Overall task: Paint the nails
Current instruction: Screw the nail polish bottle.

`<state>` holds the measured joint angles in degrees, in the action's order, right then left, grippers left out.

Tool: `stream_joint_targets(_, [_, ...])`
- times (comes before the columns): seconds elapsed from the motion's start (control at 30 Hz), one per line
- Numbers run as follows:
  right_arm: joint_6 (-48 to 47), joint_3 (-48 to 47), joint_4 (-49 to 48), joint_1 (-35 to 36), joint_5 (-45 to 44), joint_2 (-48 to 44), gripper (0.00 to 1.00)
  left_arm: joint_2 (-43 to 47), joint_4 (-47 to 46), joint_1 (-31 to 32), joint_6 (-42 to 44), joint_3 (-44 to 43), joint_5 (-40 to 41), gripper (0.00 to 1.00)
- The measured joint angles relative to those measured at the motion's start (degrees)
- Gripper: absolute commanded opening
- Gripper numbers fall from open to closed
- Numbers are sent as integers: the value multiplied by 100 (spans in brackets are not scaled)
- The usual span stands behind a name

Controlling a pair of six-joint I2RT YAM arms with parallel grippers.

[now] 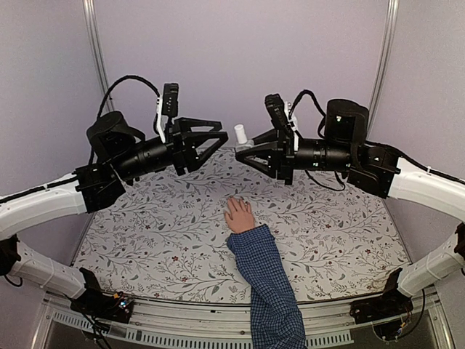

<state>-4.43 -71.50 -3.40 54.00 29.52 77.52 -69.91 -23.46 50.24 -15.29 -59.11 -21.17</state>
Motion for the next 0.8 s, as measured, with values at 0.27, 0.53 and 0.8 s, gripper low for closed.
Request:
stream_joint_targets(0.27, [-76,-15,361,127,-1604,2,0,-380,-122,92,-286,-37,404,54])
stream_joint_targets(0.53, [-385,-247,682,619,-3180,236,0,-874,-70,144,-527,-417,802,46])
stream_joint_targets(0.8, [-533,-326,903,763,-3985,358,0,-1113,-70,157,-752,-577,903,27])
